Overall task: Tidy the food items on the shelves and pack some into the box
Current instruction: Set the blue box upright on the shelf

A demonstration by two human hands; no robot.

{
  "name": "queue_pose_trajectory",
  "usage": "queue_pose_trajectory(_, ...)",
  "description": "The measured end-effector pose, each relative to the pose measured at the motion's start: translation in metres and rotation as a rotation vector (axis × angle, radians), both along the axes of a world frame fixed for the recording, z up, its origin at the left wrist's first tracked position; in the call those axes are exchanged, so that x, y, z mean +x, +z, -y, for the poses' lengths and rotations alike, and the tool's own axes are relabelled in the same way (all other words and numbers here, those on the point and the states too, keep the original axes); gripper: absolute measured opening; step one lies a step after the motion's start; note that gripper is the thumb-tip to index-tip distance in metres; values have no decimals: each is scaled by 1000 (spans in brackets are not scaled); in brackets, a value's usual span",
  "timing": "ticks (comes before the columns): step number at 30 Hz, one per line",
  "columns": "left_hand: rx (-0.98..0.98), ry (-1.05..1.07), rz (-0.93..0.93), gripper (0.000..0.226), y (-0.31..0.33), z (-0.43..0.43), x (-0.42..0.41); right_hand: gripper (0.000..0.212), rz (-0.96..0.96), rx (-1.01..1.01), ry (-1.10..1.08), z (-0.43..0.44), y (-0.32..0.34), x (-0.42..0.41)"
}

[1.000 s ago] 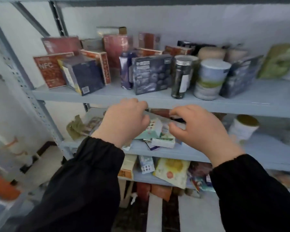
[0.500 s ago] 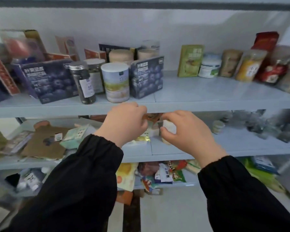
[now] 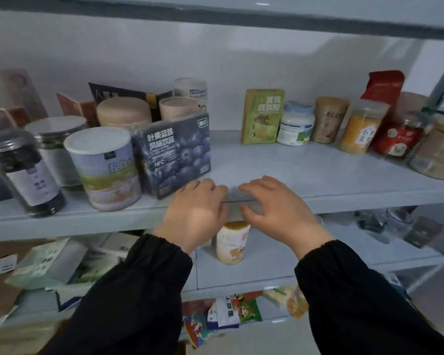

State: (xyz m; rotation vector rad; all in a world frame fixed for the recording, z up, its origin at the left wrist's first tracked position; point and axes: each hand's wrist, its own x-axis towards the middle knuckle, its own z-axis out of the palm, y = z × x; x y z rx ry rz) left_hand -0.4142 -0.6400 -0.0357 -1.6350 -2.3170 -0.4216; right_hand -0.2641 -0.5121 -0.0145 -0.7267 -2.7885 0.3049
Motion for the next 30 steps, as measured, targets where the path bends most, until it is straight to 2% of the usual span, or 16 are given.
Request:
queue_pose_trajectory(3,-64,19,20,36,-13,-29,-8,50,-18,-33,-11,-34,-9,-6)
queue_pose_trajectory(5,-21,53,10,40,-16,-40,-12,53,16,-99,4,-53,-17,-16)
queue_pose_trajectory(9,13,107,-1,47,-15,-47,-13,54,147,-48,130,-79,-22,-46)
queue_pose_trajectory(11,171,109,-62,36,-6,-45,-12,59,216,-62,221,-92,-16,-56)
queue_pose_trajectory(13,469,180,-189,26,6,-41,-12,67,295,-87,331,-109,-7,-64)
queue_pose_trajectory(15,657,335,-289,37,22,-37,-19,74,363,-99,439,-130,-1,-76)
queue_pose_trajectory(16,665,419,-295,46,29,-35,-24,76,379,-106,499,-142,1,-83)
queue_pose_trajectory(19,496,631,-231,66,44,-30,-33,76,396,-112,660,-174,4,-100)
queue_pose_trajectory(21,351,729,-193,66,52,-33,-35,72,371,-92,721,-189,3,-107)
queue_pose_trajectory(23,326,750,-181,58,58,-36,-36,68,317,-80,760,-198,-1,-112)
queue_pose_trajectory(25,413,706,-166,45,62,-37,-37,63,255,-95,788,-203,-9,-117)
queue_pose_trajectory(27,533,677,-75,35,63,-38,-33,59,202,-133,795,-208,-16,-119)
queue_pose_trajectory(30,728,666,200,55,60,-43,-18,56,154,-172,812,-212,-21,-120)
